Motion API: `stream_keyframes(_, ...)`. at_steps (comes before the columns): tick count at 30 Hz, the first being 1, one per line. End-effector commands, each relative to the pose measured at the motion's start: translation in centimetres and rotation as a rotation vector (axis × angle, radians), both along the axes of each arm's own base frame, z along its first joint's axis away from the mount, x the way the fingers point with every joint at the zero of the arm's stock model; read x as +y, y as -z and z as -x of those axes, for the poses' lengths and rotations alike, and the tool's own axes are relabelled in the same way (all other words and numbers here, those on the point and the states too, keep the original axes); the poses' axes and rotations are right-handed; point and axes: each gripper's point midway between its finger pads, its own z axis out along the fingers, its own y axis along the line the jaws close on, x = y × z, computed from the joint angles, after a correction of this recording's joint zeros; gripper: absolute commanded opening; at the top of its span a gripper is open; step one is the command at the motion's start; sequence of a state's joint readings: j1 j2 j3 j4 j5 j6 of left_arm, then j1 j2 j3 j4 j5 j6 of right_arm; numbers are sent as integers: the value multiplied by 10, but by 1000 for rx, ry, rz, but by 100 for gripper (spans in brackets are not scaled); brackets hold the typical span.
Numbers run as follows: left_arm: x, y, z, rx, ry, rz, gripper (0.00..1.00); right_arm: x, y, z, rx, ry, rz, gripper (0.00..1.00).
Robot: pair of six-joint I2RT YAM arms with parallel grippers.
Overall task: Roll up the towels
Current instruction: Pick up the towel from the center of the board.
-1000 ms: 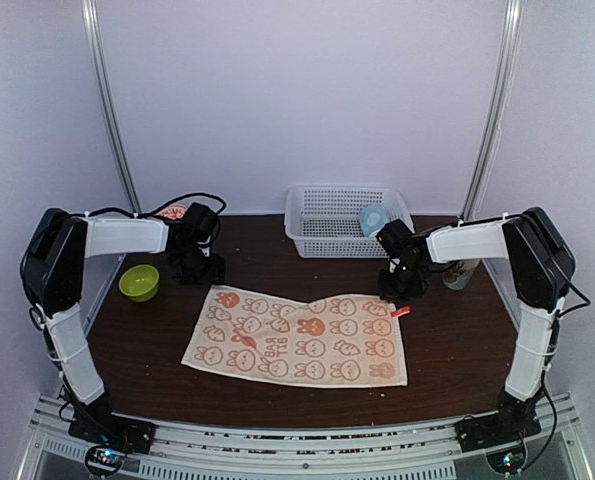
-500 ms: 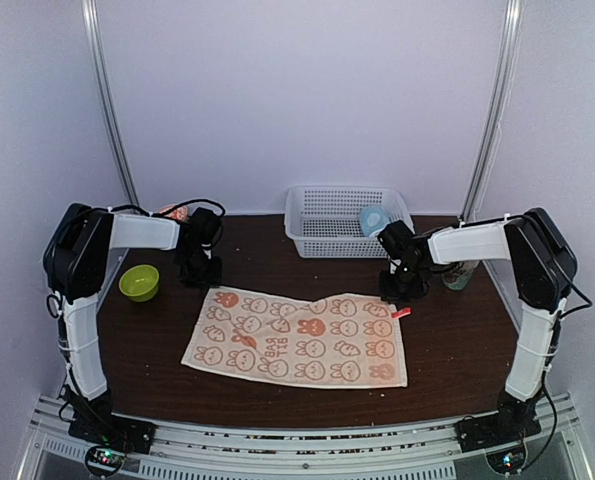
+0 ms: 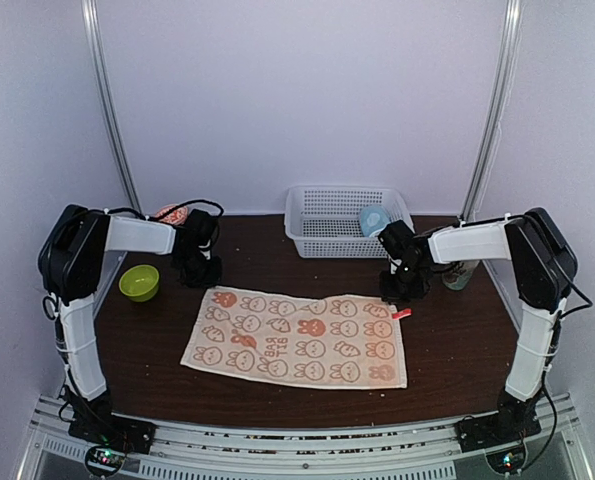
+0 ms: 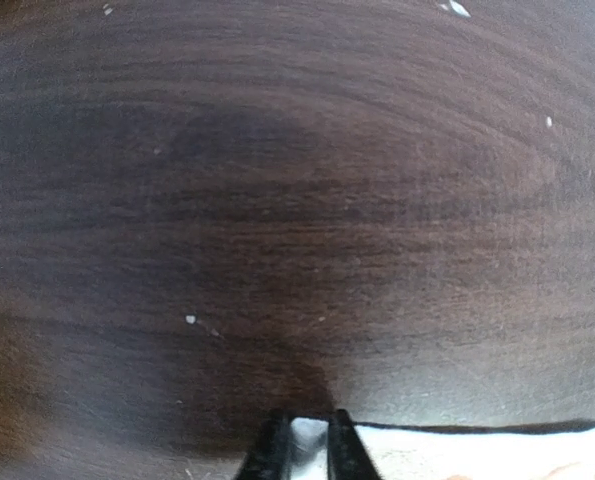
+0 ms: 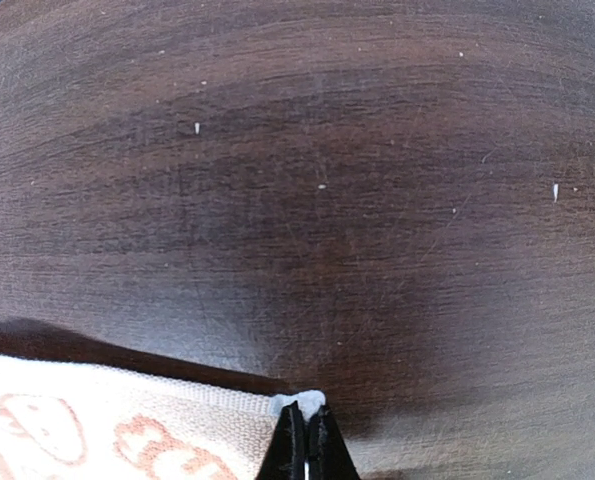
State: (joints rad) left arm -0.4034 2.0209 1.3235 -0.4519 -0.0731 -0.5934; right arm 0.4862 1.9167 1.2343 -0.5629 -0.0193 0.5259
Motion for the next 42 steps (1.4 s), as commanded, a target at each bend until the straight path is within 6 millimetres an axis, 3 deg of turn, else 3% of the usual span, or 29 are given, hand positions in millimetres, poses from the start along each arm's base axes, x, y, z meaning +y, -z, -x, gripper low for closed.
stream_keyframes(1,0,43,41,154,26,25,3,-7,-9,7,20,1,16,0)
stream_keyframes(6,-1,20,37,85,12,56,0,-6,-18,1,-9,1,1,0)
stream_keyframes(12,-15,-51,23,-146,38,166,0,2,-53,-20,-149,6,-59,0)
stream_keyframes(16,-18,-82,34,-261,66,202,0,1,-71,-24,-221,7,-75,0)
stream_keyframes(23,-14,-87,56,-408,69,263,0,-14,-81,-30,-352,52,-52,0)
stream_keyframes(26,-9,-101,62,-505,49,288,0,-19,-82,-25,-393,79,-69,0)
stream_keyframes(32,-1,-122,86,-637,65,315,0,-32,-87,-5,-441,105,-89,0)
stream_keyframes(42,7,-116,129,-652,75,341,0,-35,-80,39,-406,66,-163,0)
